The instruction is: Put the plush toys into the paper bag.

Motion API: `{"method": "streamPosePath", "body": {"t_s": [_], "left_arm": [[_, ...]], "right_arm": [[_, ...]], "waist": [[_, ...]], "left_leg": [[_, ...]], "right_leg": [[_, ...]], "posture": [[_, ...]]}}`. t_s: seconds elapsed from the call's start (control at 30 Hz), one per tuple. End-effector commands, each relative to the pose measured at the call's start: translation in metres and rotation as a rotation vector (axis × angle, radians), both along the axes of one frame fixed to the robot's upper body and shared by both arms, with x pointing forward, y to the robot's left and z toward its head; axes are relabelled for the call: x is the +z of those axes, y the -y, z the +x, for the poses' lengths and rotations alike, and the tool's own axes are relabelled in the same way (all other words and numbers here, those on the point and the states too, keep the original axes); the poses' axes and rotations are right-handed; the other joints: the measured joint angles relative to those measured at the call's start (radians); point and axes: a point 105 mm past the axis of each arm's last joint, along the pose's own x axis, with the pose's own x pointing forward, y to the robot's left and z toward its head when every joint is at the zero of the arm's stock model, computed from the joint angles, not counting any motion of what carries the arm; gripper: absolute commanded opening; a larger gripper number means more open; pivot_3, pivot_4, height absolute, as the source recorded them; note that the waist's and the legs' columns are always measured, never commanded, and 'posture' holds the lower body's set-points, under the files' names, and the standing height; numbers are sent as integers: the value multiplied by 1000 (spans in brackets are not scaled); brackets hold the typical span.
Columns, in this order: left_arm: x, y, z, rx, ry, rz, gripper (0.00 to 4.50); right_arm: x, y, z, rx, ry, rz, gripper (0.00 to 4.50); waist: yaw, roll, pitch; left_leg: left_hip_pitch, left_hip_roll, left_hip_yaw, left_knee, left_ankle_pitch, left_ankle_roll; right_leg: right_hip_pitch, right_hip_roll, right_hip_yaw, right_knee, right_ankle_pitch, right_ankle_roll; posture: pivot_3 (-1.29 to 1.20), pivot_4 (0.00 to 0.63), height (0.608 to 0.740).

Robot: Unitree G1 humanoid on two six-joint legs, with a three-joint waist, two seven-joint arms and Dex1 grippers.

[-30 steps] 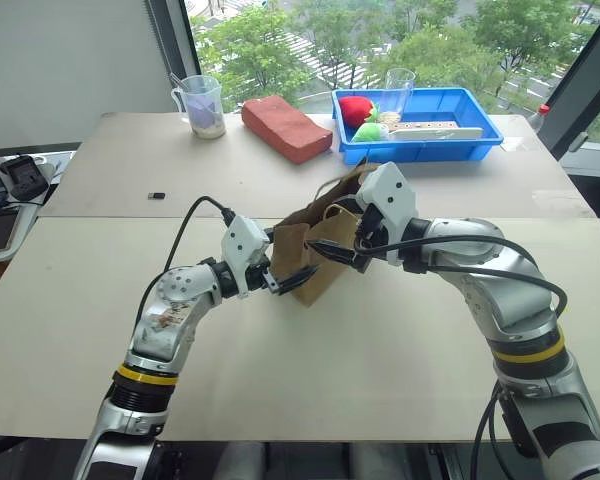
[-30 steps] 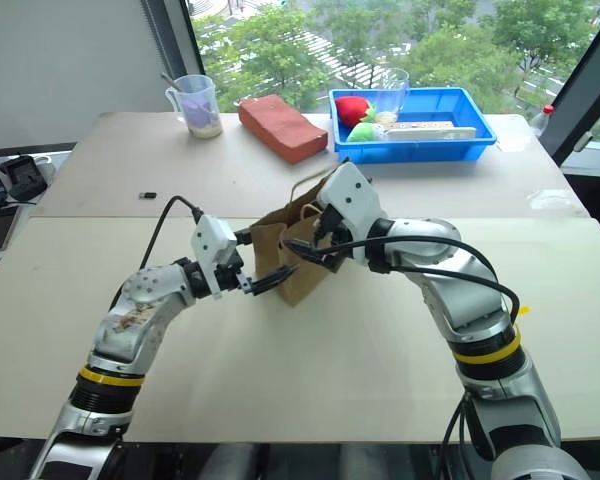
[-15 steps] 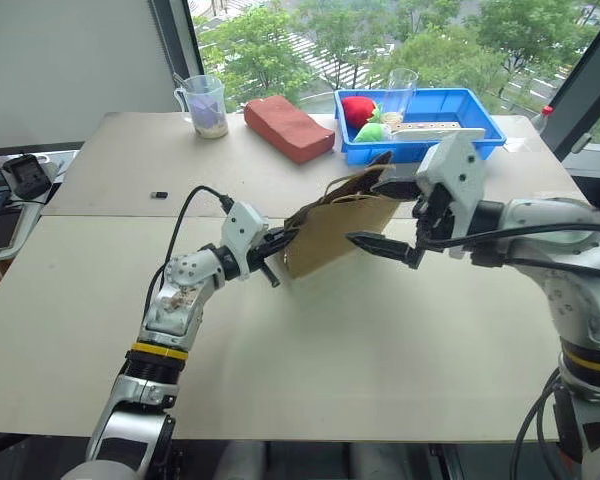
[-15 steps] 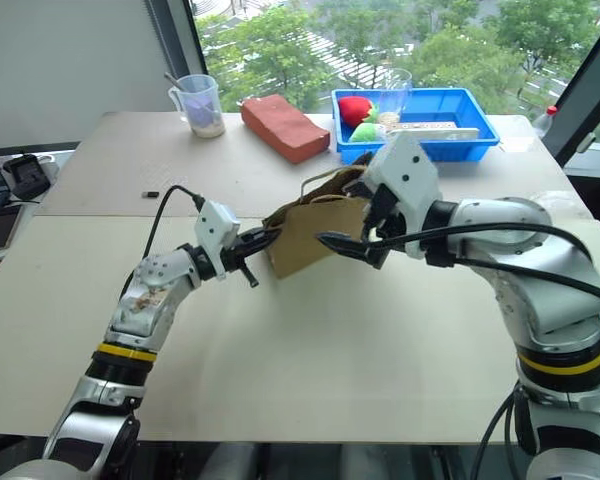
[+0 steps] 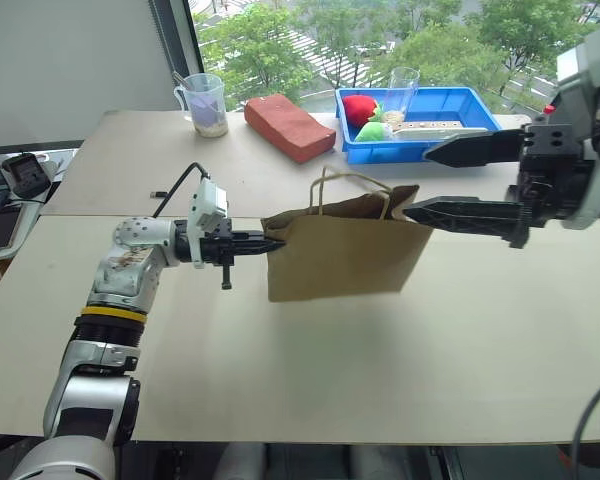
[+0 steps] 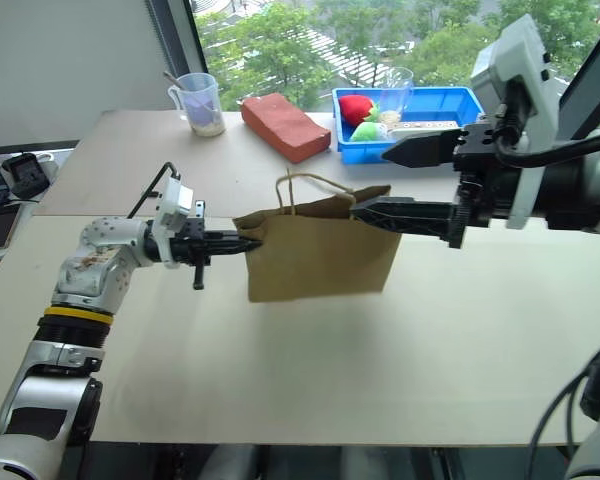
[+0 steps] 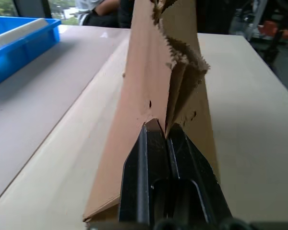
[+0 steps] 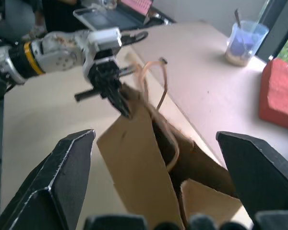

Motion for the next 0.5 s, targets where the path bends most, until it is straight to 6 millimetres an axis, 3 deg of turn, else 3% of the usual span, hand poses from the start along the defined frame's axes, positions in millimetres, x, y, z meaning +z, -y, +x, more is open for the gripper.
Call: {"method": "streamPosePath", "body": {"t_s": [0.03, 0.2, 0.23, 0.3, 0.5], "left_arm": [[4, 4, -12, -106, 56, 33, 37], [-20, -1, -7, -71, 64, 75, 37], [-22, -2, -6, -57, 66, 76, 280], [-21, -5, -7, -35, 59, 69, 908], [1, -22, -15, 57, 57, 61, 3630]], "right_arm": [[0, 0, -9, 61, -10, -23, 4500], [-13, -1, -17, 105, -86, -39, 4500], [-14, -1, -18, 107, -96, -39, 4500], [-16, 1, -18, 98, -96, -37, 4500], [-23, 19, -12, 10, -85, -61, 4500]], "waist": [[-3, 0, 0], [-5, 0, 0], [-5, 0, 0], [-6, 0, 0], [0, 0, 0]], "left_leg": [[0, 0, 0, 0, 0, 0], [1, 0, 1, 1, 0, 0], [1, 0, 1, 1, 0, 0], [1, 0, 1, 1, 0, 0], [0, 0, 1, 1, 0, 0]], "right_leg": [[0, 0, 0, 0, 0, 0], [0, 0, 1, 0, 0, 0], [0, 0, 1, 0, 0, 0], [0, 0, 1, 0, 0, 0], [0, 0, 1, 1, 0, 0]], "posture": [[0, 150, 740], [0, 150, 740], [0, 150, 740], [0, 150, 740], [0, 150, 740]]}}
